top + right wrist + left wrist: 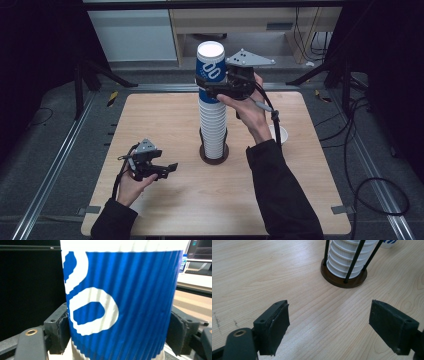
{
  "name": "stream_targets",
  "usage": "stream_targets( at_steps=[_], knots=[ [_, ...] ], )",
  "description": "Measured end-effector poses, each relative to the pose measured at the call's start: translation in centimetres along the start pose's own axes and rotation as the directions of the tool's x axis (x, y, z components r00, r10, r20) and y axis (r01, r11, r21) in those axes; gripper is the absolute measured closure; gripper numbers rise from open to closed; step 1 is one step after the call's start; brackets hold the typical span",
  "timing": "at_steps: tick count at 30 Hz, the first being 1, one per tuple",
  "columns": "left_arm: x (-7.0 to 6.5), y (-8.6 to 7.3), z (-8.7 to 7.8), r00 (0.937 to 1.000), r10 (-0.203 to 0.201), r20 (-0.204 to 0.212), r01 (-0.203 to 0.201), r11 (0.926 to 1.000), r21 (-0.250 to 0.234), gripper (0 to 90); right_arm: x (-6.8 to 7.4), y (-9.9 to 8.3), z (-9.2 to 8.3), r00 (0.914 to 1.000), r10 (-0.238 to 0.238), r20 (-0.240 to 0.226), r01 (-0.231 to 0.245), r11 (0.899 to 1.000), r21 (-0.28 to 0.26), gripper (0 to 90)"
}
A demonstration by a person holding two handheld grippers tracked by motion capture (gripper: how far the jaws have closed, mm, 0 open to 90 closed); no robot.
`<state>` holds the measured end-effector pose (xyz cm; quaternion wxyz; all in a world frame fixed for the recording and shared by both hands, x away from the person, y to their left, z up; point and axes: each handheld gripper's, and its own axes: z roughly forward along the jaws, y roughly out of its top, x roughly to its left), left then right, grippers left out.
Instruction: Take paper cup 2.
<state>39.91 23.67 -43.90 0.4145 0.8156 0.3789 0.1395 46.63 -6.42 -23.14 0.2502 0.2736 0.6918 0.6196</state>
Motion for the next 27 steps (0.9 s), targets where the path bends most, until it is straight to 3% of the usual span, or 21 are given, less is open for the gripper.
stream_targets(
  at_steps=[9,18,27],
  knots=[
    [0.0,0.0,0.0,1.0000,0.001,-0.001,-0.001,1.0000,0.001,15.8,-0.2,1.2,-0.8,0.9999,-0.003,0.015,0.004,0.999,-0.034,20.3],
    [0.0,0.0,-0.1,1.0000,0.001,-0.003,-0.001,1.0000,-0.008,15.8,-0.1,2.1,-3.6,0.9993,-0.032,0.019,0.033,0.997,-0.070,20.3],
    [-0.2,0.1,-0.3,1.0000,0.007,-0.004,-0.007,0.9999,-0.009,15.9,-0.5,-0.1,-7.4,0.9987,-0.044,0.025,0.045,0.997,-0.057,20.4]
  ],
)
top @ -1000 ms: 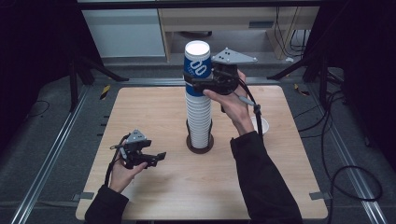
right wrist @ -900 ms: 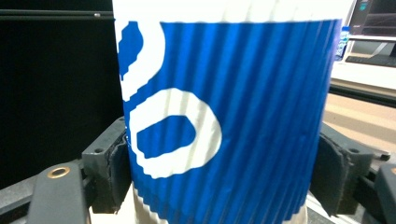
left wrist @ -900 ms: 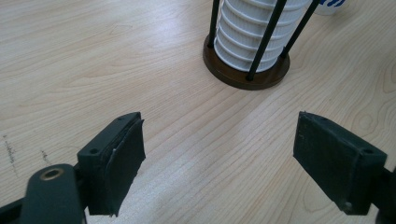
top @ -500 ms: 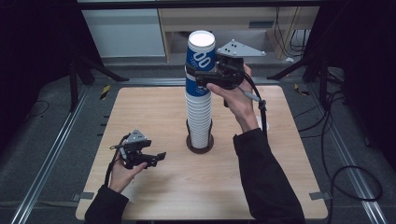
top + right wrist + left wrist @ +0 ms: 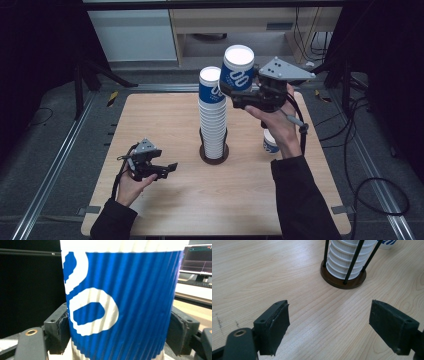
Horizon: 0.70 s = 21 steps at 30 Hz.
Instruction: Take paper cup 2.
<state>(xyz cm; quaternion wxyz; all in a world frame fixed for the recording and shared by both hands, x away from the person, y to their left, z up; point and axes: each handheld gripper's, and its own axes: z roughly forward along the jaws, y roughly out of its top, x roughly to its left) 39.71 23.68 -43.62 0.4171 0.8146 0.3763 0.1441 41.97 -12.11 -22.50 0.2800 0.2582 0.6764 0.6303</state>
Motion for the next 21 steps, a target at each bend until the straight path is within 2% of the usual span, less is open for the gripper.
stream_targets(
  at_steps=[8,17,21],
  knots=[
    [-0.2,0.1,0.0,1.0000,0.008,0.002,-0.008,1.0000,0.002,15.9,-0.8,-2.9,-2.8,0.9998,0.020,0.001,-0.020,1.000,0.023,20.4],
    [-0.5,0.2,0.0,0.9998,0.019,0.007,-0.019,0.9998,0.003,16.0,-0.9,-6.4,-4.4,0.9996,0.026,-0.012,-0.025,0.996,0.084,20.4],
    [-0.6,0.2,0.0,0.9997,0.023,0.012,-0.023,0.9997,0.002,15.8,-1.2,-7.7,-4.8,0.9987,0.049,-0.014,-0.047,0.994,0.100,20.4]
  ],
)
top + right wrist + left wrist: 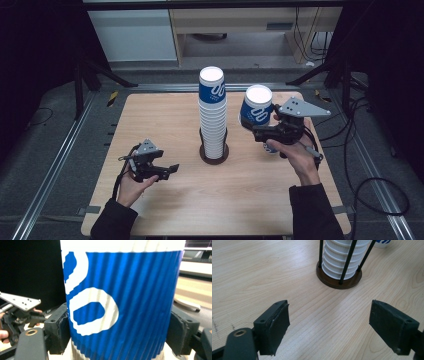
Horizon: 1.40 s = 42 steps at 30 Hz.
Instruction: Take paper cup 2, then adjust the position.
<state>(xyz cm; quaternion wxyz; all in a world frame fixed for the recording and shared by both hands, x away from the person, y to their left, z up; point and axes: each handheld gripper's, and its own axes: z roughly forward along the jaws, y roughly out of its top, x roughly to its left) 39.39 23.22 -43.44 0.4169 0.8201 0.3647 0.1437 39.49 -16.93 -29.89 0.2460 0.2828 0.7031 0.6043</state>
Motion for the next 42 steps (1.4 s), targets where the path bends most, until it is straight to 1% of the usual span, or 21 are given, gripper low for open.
stream_targets(
  at_steps=[3,7,12,17,23,24,26,28,32,33,34,38,42],
  knots=[
    [0.0,0.0,-0.1,1.0000,0.001,0.001,-0.001,1.0000,0.000,15.7,-0.1,-1.0,0.0,0.9999,0.009,-0.004,-0.009,1.000,0.018,20.4],
    [-0.1,0.0,0.0,1.0000,0.002,0.004,-0.002,1.0000,0.001,15.5,-0.1,-2.3,-0.1,0.9998,0.008,-0.018,-0.007,0.999,0.046,20.3],
    [-0.1,0.0,0.0,0.9999,0.005,0.011,-0.005,1.0000,0.003,15.5,-0.1,-4.1,0.0,0.9988,0.019,-0.044,-0.016,0.996,0.087,20.3],
    [-0.3,0.1,-0.1,0.9998,0.008,0.017,-0.008,1.0000,-0.001,15.3,0.2,-5.7,0.3,0.9969,0.020,-0.076,-0.010,0.992,0.125,20.3],
    [-0.5,0.2,-0.1,0.9995,0.014,0.029,-0.014,0.9999,0.002,15.3,0.7,-7.3,0.8,0.9933,0.008,-0.115,0.012,0.985,0.172,20.2],
    [-0.5,0.2,-0.1,0.9994,0.015,0.030,-0.015,0.9999,0.003,15.2,0.8,-7.5,0.9,0.9921,0.002,-0.125,0.022,0.981,0.193,20.2],
    [-0.6,0.2,-0.1,0.9992,0.016,0.035,-0.017,0.9999,0.003,15.2,1.0,-7.8,1.2,0.9910,-0.019,-0.133,0.048,0.975,0.217,20.2],
    [-0.7,0.3,-0.1,0.9990,0.019,0.041,-0.019,0.9998,0.002,15.2,1.3,-8.2,1.4,0.9882,-0.019,-0.152,0.052,0.974,0.221,20.2],
    [-0.9,0.4,-0.2,0.9983,0.025,0.053,-0.025,0.9997,-0.003,15.2,1.7,-9.2,1.9,0.9854,-0.034,-0.167,0.077,0.963,0.258,20.2],
    [-0.9,0.4,-0.3,0.9979,0.026,0.059,-0.026,0.9997,-0.005,15.3,1.8,-9.4,2.1,0.9838,-0.040,-0.175,0.087,0.958,0.272,20.1],
    [-1.0,0.5,-0.3,0.9976,0.027,0.064,-0.027,0.9996,-0.004,15.4,1.9,-9.5,2.2,0.9823,-0.056,-0.179,0.106,0.953,0.285,20.1],
    [-1.4,0.6,-0.4,0.9961,0.046,0.075,-0.046,0.9989,-0.003,15.6,2.4,-9.9,2.7,0.9752,-0.070,-0.210,0.133,0.944,0.302,20.1],
    [-1.9,0.9,-0.5,0.9925,0.072,0.099,-0.072,0.9974,-0.003,15.5,3.0,-10.3,3.3,0.9641,-0.100,-0.246,0.179,0.928,0.326,20.1]
  ],
)
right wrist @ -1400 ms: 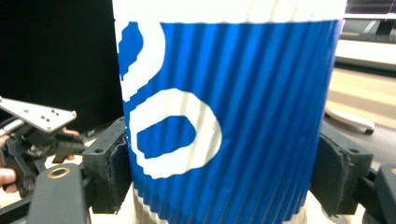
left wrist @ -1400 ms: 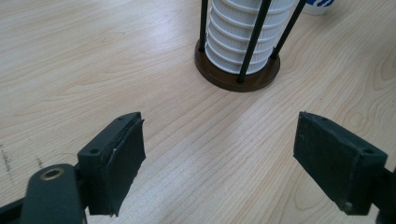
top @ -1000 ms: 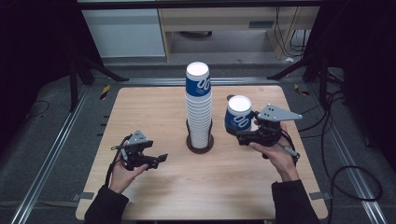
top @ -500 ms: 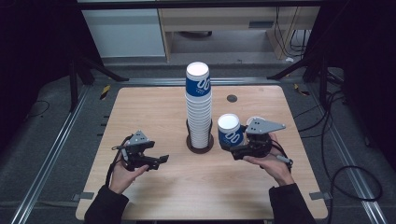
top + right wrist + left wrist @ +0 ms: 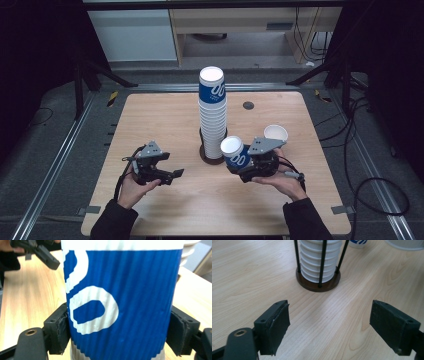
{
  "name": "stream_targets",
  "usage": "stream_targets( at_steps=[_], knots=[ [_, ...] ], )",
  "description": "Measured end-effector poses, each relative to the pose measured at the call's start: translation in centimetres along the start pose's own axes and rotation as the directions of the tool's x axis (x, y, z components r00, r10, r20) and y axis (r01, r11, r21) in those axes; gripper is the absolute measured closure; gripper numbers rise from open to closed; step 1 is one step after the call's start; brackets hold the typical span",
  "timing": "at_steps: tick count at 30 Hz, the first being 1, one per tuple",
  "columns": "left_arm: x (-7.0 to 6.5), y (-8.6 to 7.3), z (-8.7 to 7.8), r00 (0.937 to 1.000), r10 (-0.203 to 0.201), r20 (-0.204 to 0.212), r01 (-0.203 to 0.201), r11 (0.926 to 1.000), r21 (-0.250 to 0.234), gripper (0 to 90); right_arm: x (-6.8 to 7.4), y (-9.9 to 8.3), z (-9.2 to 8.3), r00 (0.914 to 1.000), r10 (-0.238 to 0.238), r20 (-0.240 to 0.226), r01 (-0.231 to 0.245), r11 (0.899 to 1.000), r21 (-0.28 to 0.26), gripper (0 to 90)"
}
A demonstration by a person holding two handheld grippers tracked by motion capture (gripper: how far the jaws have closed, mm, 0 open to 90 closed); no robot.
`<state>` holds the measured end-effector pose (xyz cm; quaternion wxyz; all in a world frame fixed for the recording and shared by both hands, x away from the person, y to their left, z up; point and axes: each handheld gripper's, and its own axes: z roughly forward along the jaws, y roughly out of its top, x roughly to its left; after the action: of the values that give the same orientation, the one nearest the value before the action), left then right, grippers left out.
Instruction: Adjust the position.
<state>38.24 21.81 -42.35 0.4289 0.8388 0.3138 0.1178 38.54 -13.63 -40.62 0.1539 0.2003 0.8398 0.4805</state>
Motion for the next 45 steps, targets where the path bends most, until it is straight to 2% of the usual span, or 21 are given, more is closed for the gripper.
stream_targets(
  at_steps=[9,18,25,35,45],
  knots=[
    [-0.7,0.4,-0.2,0.9981,0.032,0.052,-0.032,0.9995,-0.007,15.7,0.9,-0.4,2.2,0.9974,-0.042,-0.058,0.046,0.996,0.071,20.1],
    [-1.5,0.7,-0.2,0.9927,0.076,0.094,-0.076,0.9971,-0.001,15.5,1.7,-0.6,3.8,0.9921,-0.068,-0.105,0.078,0.993,0.092,20.2],
    [-2.1,0.8,0.1,0.9880,0.093,0.124,-0.094,0.9956,0.001,15.4,2.3,-0.8,4.9,0.9869,-0.087,-0.136,0.104,0.987,0.126,20.2],
    [-3.3,1.0,0.8,0.9770,0.127,0.171,-0.133,0.9908,0.024,14.9,3.2,-1.0,6.3,0.9766,-0.121,-0.178,0.152,0.973,0.172,20.1],
    [-4.2,1.2,1.6,0.9661,0.138,0.218,-0.150,0.9877,0.042,14.4,4.5,-1.1,7.7,0.9582,-0.174,-0.227,0.219,0.957,0.190,20.1]
  ],
)
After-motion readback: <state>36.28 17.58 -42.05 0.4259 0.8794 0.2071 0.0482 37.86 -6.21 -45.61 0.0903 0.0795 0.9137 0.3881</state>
